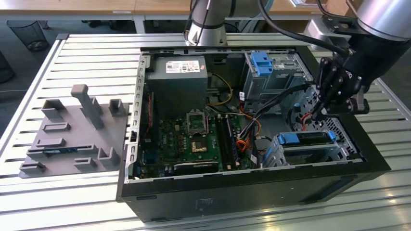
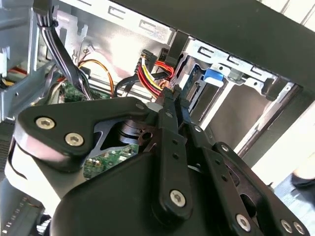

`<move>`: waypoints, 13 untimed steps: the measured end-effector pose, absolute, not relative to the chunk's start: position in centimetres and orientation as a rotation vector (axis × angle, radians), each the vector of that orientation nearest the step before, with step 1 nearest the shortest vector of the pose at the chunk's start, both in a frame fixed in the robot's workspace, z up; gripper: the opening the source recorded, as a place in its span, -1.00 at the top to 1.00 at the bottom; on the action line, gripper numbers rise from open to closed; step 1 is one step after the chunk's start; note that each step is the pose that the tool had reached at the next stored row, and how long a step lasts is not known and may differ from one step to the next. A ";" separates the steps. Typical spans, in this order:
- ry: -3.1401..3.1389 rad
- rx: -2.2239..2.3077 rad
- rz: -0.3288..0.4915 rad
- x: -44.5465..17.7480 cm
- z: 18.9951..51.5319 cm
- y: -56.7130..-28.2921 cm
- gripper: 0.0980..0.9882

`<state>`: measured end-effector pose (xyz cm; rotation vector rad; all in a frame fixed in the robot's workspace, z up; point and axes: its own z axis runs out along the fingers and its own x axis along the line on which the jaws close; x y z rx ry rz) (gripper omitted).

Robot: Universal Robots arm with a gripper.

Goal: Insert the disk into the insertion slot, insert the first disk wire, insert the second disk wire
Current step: 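Insert the first disk wire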

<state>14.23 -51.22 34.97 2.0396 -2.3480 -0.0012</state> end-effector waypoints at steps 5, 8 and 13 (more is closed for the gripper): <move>-2.252 2.145 0.001 14.2 34.9 -51.2 0.85; -2.208 2.191 0.003 14.2 34.9 -51.3 0.85; -2.197 2.205 0.007 14.0 34.9 -51.9 0.85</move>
